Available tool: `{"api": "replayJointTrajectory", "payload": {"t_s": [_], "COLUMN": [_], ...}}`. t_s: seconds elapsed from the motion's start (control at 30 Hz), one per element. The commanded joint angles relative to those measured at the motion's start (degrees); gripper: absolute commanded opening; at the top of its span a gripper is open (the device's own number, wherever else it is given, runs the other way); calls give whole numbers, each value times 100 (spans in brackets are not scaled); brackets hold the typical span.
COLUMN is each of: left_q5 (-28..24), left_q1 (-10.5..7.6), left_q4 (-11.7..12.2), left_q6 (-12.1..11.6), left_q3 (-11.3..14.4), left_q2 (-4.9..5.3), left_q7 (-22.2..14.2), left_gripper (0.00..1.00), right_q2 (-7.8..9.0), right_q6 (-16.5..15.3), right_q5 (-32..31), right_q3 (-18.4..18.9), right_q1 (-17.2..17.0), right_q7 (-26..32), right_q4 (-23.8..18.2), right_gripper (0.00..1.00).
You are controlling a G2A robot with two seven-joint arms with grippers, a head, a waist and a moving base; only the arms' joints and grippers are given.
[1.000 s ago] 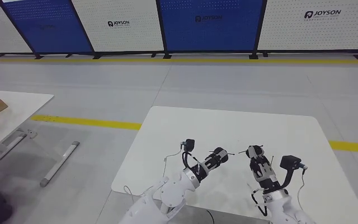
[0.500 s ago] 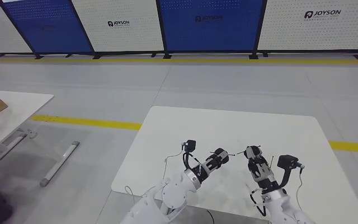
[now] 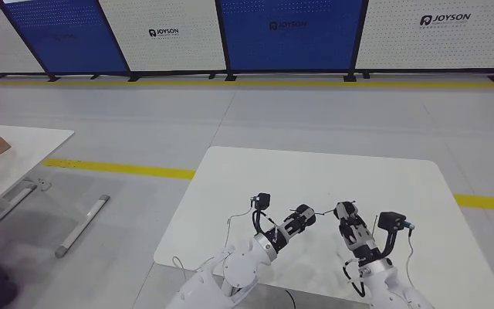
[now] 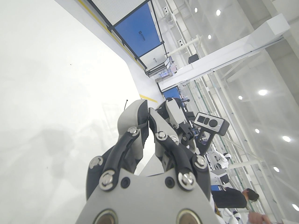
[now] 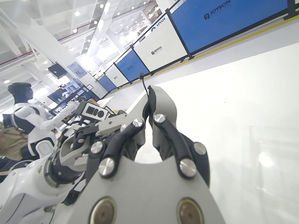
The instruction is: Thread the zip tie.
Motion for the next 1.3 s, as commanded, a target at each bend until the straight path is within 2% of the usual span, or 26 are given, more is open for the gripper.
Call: {"api": "replayJointTrajectory", "payload": {"t_s": [0.0,0.47,0.83,1.0,1.27], "left_q5": [0,0,0,0,0], "left_q1": [0,0,0,0,0], "left_q4": [0,0,0,0,0], "left_q6": [0,0,0,0,0], "left_q3": [0,0,0,0,0], "left_q2": [0,0,0,0,0], "left_q7": [0,0,0,0,0], "left_gripper": [0,0,0,0,0], "right_q2": [-9,-61,-136,-153,-178], "right_q6": [-5,-159,-69,-148,-229], "right_q5": [-5,-76,-49,-34,-171], "right_q3": [20,171,107,190,224], "right_q1": [-14,-178,-7,-99,-159], "right_q7": [10,-63,213,44,80], "right_q4": [6,-121,86,28,-44], "right_gripper": [0,0,0,0,0]}}
